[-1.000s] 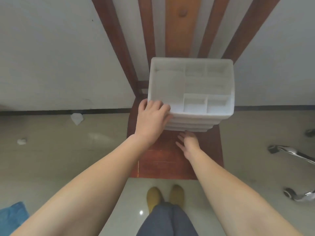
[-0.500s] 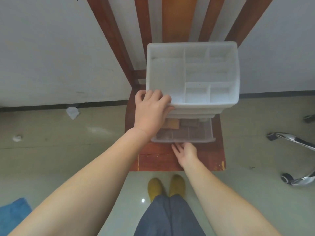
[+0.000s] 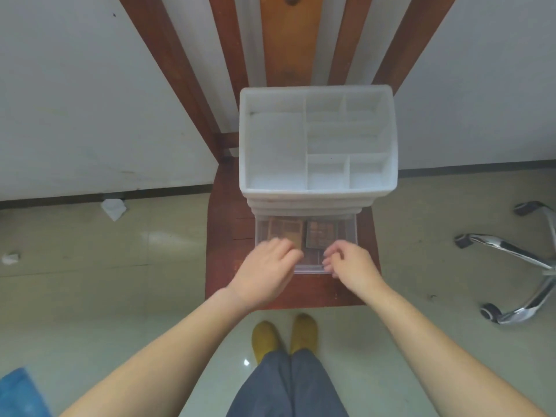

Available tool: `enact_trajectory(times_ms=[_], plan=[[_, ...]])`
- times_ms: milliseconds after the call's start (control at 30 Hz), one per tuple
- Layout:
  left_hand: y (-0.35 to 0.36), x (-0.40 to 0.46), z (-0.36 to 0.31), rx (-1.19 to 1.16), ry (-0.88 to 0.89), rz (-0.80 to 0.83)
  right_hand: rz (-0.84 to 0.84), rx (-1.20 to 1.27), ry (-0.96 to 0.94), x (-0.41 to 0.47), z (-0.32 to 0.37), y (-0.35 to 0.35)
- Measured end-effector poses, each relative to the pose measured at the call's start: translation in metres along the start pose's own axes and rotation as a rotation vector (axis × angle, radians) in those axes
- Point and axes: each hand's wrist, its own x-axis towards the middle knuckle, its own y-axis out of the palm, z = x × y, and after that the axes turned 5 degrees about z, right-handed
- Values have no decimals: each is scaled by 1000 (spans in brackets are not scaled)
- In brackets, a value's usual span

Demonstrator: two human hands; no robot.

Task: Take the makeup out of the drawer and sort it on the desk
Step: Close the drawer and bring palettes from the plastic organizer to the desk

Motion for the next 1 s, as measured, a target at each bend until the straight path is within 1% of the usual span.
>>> enact_trajectory(times_ms=[33,67,100,133,167,233,333,400,467,500,567,667,700,767,833,900,933,1000], plan=[[12,0,0,-39,-42,160,-49,-248,-101,7,0,-4],[22,4,2,-70,-141,294,-39,-476,-178,16,-3,-3],[30,10,5,-65,-253,390,3,-644,-228,26,-9,1],[37,18,9,-27,-326,470,43,-768,-253,36,-14,5],[43,27,15,38,-354,534,50,-859,-275,46,-20,9],[54,44,23,163,-334,621,2,-952,-306,64,-31,14],[67,54,32,278,-314,650,-84,-964,-336,85,-36,23],[74,52,36,307,-323,615,-123,-1002,-369,89,-36,26],[77,47,32,293,-326,618,-148,-1007,-385,86,-36,23],[77,44,29,252,-342,633,-118,-981,-391,82,-35,20],[68,41,22,124,-432,633,-56,-817,-409,70,-31,14],[37,37,13,-159,-562,566,-71,-509,-429,36,-24,-3],[24,33,7,-280,-577,580,-47,-420,-412,23,-23,-10],[3,19,-6,-452,-577,671,110,-329,-321,-2,-25,-19],[-5,0,-22,-533,-573,861,349,-365,-204,-22,-31,-18],[-1,-16,-33,-524,-620,1036,528,-421,-97,-33,-41,-8],[3,-21,-35,-507,-659,1076,563,-429,-55,-35,-44,-3],[8,-21,-33,-495,-723,1093,525,-399,-2,-30,-45,3]])
